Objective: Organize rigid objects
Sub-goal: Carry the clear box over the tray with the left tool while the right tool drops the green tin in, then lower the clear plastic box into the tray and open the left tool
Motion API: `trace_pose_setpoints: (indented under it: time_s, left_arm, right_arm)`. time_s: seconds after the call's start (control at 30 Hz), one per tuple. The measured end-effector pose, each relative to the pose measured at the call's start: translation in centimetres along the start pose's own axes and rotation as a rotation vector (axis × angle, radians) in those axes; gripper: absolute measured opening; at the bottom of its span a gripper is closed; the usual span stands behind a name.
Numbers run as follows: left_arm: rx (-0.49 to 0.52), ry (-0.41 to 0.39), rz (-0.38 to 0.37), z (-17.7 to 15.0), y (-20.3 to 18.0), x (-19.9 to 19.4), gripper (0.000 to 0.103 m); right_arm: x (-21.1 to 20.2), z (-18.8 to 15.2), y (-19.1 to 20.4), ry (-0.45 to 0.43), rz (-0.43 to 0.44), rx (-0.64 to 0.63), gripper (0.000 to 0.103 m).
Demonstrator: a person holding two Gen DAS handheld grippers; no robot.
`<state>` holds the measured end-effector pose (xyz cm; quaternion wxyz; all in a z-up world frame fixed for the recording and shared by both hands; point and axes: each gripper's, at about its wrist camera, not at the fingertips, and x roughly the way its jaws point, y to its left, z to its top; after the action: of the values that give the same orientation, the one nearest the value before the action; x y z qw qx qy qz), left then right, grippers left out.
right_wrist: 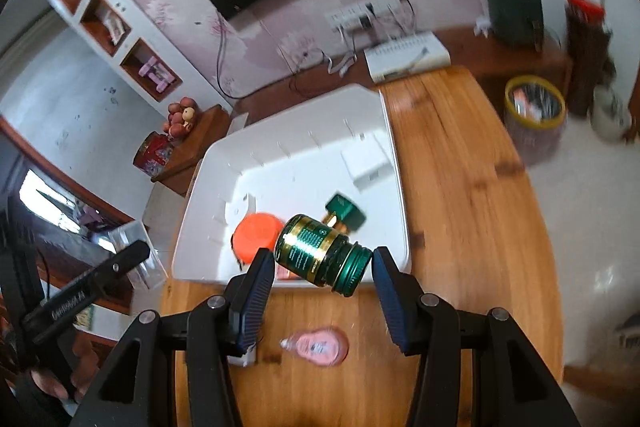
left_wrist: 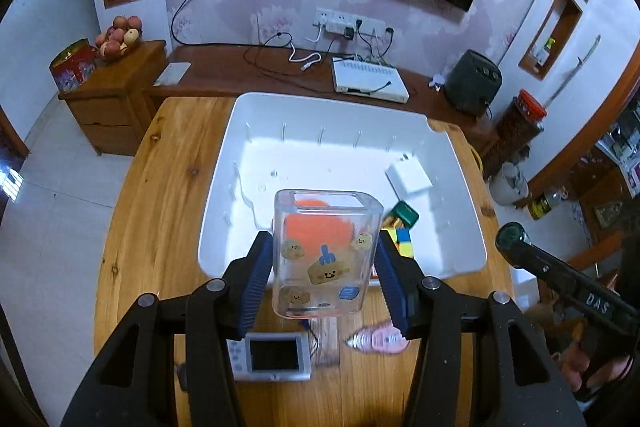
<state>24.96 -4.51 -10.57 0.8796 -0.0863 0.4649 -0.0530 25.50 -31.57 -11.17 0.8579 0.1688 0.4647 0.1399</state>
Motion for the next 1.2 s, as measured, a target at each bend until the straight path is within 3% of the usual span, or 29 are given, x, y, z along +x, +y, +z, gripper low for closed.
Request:
trace_pose_setpoints:
  time_s: [0.17, 0.2, 0.23, 0.27, 0.73, 0.9, 1.2]
  left_arm:
    - [-0.004, 0.029, -0.002, 0.7, 0.4, 2.3, 0.055]
    - [-0.006, 0.033, -0.001, 0.7, 0.4, 2.4, 0.055]
    - [-0.010, 0.035, -0.005, 0.9, 0.5, 2.8, 0.055]
    - [-0.013, 0.035, -0.004, 0.9, 0.5, 2.9, 0.055]
    - [0.003, 0.066, 0.024, 0.8, 0.2, 4.0, 0.056]
    - [0.009, 0.062, 0.037, 0.6, -0.1, 3.6, 0.075]
    - [0.016, 0.044, 0.058, 0.3, -0.9, 2.0, 0.076]
  right_arm:
    - [0.9, 0.7, 0.8, -0.043, -0.048, -0.076, 0.051]
    - [1.2, 0.8, 0.9, -0.043, -0.057, -0.087, 0.048]
    - [1.3, 0.9, 1.0, -0.049, -0.064, -0.097, 0.036]
    - [1.6, 1.1, 1.1, -0.050, -0.059, -0.107, 0.034]
    - [2.8, 1.2, 2.0, -0.031, -0.044, -0.144, 0.034]
    - [2.3, 1.2, 1.9, -0.039, -0.037, -0.137, 0.034]
    - [1.0, 1.1, 1.3, -0.054, -0.017, -0.128, 0.035]
